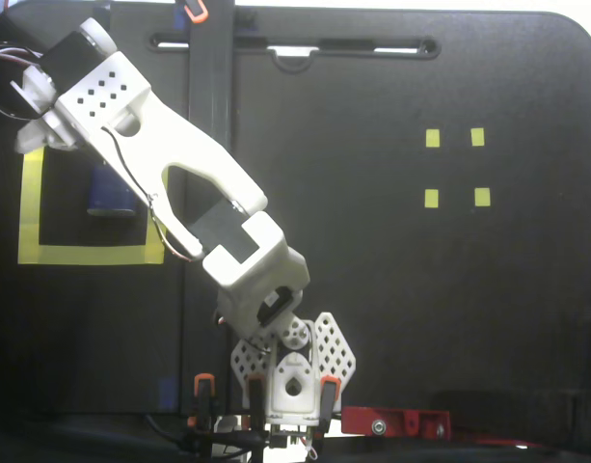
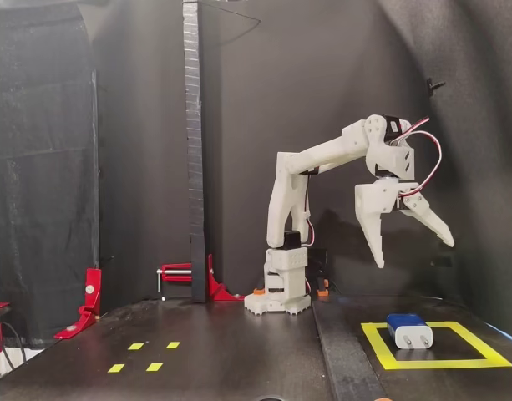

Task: Grasp the block and place it in the designated area.

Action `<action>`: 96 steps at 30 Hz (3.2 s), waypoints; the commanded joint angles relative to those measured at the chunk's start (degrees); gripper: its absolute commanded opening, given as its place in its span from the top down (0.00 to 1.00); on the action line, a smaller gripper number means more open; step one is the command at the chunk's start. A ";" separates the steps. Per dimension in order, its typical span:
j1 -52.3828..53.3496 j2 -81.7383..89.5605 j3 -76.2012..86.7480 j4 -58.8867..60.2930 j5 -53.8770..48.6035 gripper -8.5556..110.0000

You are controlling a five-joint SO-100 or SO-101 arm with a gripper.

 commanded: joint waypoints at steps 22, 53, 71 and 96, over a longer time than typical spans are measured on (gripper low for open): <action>0.79 3.16 -0.26 -2.72 8.61 0.93; 9.76 3.52 -0.18 -3.16 62.58 0.93; 42.89 4.66 0.09 -8.17 55.81 0.93; 52.29 42.80 35.77 -35.77 48.43 0.93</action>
